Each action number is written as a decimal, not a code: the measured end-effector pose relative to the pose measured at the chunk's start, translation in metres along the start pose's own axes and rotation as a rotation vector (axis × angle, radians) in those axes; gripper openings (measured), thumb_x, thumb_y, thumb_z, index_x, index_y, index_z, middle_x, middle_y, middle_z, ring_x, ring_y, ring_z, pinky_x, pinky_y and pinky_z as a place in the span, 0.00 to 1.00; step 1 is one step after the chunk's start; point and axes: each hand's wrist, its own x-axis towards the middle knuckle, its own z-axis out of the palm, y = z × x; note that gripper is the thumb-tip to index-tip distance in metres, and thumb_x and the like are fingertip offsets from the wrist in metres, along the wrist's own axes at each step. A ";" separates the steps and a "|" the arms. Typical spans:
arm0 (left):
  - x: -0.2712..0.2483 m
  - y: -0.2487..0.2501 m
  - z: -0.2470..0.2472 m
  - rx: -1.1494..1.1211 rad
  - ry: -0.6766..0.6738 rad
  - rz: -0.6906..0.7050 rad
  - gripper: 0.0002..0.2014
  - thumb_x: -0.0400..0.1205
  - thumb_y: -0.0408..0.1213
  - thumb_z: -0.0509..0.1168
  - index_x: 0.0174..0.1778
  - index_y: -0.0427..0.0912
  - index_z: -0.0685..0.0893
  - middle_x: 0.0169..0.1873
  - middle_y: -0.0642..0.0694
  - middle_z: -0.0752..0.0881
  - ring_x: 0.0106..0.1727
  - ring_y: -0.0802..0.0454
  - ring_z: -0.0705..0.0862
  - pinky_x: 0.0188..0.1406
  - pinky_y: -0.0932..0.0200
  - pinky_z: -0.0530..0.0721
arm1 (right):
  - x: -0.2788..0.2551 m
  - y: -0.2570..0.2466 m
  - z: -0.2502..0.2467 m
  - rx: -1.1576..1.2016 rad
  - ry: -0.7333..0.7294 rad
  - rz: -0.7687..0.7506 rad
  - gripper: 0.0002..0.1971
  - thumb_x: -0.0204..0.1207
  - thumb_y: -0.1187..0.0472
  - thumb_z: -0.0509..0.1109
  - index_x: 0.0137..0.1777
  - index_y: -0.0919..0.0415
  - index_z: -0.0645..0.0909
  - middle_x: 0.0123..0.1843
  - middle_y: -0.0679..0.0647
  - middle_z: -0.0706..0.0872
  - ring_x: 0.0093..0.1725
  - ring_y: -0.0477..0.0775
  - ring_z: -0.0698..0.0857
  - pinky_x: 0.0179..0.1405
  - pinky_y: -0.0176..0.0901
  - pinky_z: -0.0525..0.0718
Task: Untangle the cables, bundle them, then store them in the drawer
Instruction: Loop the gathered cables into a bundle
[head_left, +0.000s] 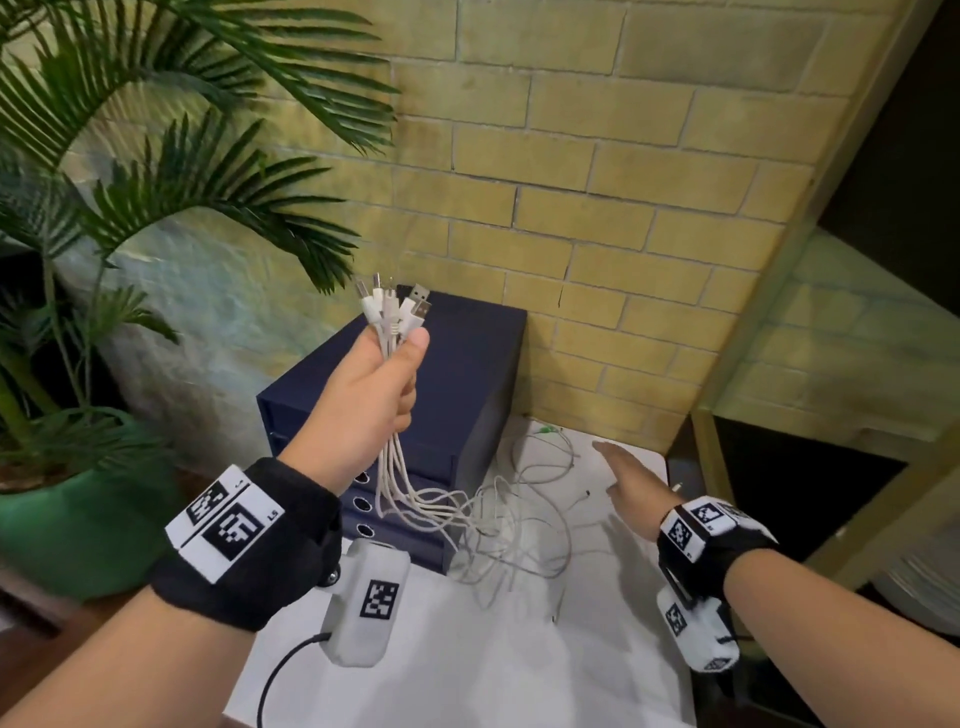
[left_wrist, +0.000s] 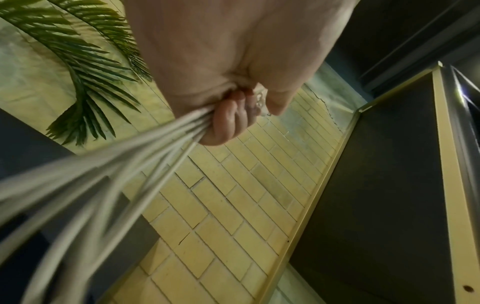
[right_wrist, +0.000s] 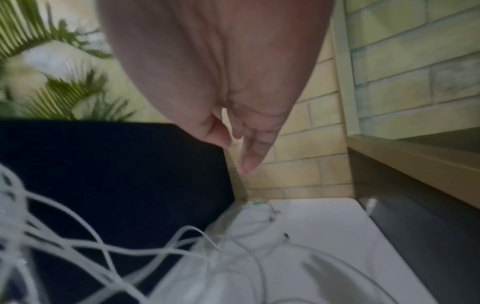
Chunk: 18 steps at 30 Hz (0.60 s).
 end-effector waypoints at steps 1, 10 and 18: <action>0.000 -0.001 0.003 -0.025 -0.008 -0.019 0.09 0.88 0.45 0.55 0.41 0.53 0.71 0.24 0.56 0.63 0.24 0.58 0.59 0.22 0.63 0.57 | -0.004 -0.010 -0.006 0.079 0.079 -0.055 0.28 0.83 0.69 0.56 0.81 0.57 0.55 0.83 0.58 0.59 0.78 0.56 0.67 0.75 0.41 0.62; 0.003 -0.004 0.044 -0.210 -0.068 -0.028 0.08 0.89 0.45 0.51 0.47 0.48 0.71 0.24 0.55 0.64 0.25 0.58 0.61 0.25 0.63 0.63 | -0.063 -0.153 -0.001 0.444 -0.128 -0.619 0.35 0.69 0.48 0.76 0.73 0.50 0.65 0.68 0.47 0.81 0.68 0.41 0.79 0.72 0.40 0.73; 0.008 0.002 0.028 -0.335 -0.001 0.024 0.11 0.89 0.43 0.50 0.42 0.47 0.71 0.25 0.52 0.69 0.25 0.56 0.70 0.37 0.57 0.85 | -0.044 -0.146 -0.007 0.366 0.064 -0.601 0.18 0.80 0.49 0.64 0.32 0.56 0.69 0.27 0.46 0.69 0.29 0.45 0.70 0.31 0.46 0.70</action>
